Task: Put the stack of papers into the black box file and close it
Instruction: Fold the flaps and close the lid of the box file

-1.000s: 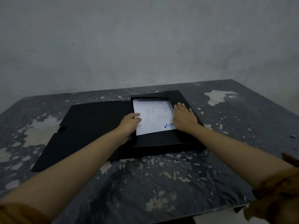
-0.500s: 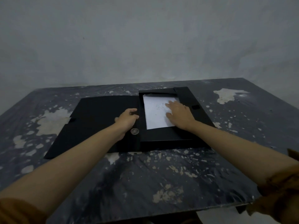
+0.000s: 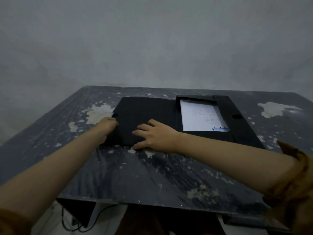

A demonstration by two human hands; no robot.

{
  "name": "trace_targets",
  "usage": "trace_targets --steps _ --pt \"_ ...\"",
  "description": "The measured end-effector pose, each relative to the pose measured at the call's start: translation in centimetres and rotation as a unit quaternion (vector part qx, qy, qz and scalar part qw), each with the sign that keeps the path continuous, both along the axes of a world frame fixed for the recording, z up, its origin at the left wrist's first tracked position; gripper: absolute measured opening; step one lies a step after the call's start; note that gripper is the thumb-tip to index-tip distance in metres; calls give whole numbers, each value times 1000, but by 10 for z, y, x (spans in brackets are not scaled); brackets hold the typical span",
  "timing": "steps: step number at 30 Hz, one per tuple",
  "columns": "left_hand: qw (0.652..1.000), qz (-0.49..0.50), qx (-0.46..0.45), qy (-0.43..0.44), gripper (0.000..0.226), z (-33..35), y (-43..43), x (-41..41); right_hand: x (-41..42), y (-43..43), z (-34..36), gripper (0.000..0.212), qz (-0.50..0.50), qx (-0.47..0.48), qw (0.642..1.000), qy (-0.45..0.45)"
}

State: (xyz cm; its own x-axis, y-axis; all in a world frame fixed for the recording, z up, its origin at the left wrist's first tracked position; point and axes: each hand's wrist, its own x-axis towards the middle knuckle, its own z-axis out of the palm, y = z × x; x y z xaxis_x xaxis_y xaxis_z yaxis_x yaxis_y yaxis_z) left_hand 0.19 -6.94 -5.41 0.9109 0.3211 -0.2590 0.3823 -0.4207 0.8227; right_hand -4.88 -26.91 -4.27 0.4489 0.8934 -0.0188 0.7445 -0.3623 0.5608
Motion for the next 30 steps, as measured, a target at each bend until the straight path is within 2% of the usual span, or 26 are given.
trace_targets --steps 5,8,11,17,19,22,26,30 --pt "998 18 -43 -44 19 14 14 -4 -1 8 11 47 17 -46 995 -89" --pt "988 70 -74 -112 25 36 22 -2 -3 3 24 44 24 -34 990 -135" --pt "969 91 -159 -163 29 76 22 3 -4 -6 40 37 34 -2 985 -168" --pt "928 -14 -304 -216 27 139 -31 0 -4 -37 65 27 67 36 963 -260" --pt "910 -49 -351 -217 28 145 -56 -7 -6 -50 71 20 65 33 956 -284" --pt "884 -154 -398 -191 25 137 -95 -20 -12 -71 75 13 48 66 943 -322" --pt "908 -253 -284 -175 33 110 -147 -32 -20 -102 83 21 20 108 925 -364" --pt "921 -294 -167 -192 32 82 -182 -36 -31 -136 77 26 -30 126 930 -343"
